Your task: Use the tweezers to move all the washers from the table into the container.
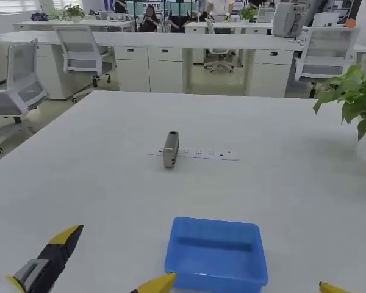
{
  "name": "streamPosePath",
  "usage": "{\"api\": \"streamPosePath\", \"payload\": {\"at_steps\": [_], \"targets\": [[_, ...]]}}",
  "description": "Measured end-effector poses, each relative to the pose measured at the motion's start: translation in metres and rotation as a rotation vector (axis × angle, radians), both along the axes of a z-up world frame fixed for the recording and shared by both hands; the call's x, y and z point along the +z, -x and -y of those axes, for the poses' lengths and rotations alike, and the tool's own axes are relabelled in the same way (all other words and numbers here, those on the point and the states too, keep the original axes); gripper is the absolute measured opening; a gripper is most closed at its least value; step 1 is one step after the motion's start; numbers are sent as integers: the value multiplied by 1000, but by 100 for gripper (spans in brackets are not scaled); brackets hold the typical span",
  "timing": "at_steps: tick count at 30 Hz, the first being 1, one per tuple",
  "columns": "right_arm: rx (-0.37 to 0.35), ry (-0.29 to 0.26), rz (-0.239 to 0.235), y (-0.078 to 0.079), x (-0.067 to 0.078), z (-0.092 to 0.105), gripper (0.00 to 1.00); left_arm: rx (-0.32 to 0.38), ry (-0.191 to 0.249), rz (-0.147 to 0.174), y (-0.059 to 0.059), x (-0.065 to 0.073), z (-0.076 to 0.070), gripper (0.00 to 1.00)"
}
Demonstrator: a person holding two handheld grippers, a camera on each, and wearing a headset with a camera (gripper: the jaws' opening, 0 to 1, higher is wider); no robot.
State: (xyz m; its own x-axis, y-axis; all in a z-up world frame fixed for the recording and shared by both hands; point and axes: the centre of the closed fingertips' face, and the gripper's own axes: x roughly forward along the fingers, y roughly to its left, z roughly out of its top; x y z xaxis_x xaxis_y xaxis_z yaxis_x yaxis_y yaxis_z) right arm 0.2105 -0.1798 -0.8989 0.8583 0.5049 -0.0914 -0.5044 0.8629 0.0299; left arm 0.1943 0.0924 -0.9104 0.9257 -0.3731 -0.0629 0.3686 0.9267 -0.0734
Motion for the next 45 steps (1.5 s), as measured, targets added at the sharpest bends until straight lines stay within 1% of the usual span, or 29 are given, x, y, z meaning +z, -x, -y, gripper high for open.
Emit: {"api": "streamPosePath", "payload": {"at_steps": [2,7,14,18,21,24,27,37,41,45], "targets": [[-4,2,0,0,0,1,88,-6,1,-5,0,-1,1,96],[-14,8,-5,-1,-1,3,85,-12,-1,-6,0,-1,2,96],[1,30,-15,1,-5,-1,81,-9,-2,-14,0,-3,1,96],[7,45,-30,1,-8,-2,80,-10,-4,-18,0,-4,2,95],[5,44,-20,1,-6,-2,79,-17,-5,-24,0,-5,3,95],[4,40,-31,1,-8,-1,79,-20,-9,-27,0,-6,4,95],[5,40,-26,1,-7,-1,78,-22,-10,-33,0,-7,4,94],[8,42,-31,-1,-13,5,78,-26,-7,-38,1,-8,5,94],[14,46,-31,-1,-14,5,78,-22,-6,-34,1,-7,4,93],[10,42,-29,-1,-15,7,78,-26,-6,-37,1,-8,4,93]]}}
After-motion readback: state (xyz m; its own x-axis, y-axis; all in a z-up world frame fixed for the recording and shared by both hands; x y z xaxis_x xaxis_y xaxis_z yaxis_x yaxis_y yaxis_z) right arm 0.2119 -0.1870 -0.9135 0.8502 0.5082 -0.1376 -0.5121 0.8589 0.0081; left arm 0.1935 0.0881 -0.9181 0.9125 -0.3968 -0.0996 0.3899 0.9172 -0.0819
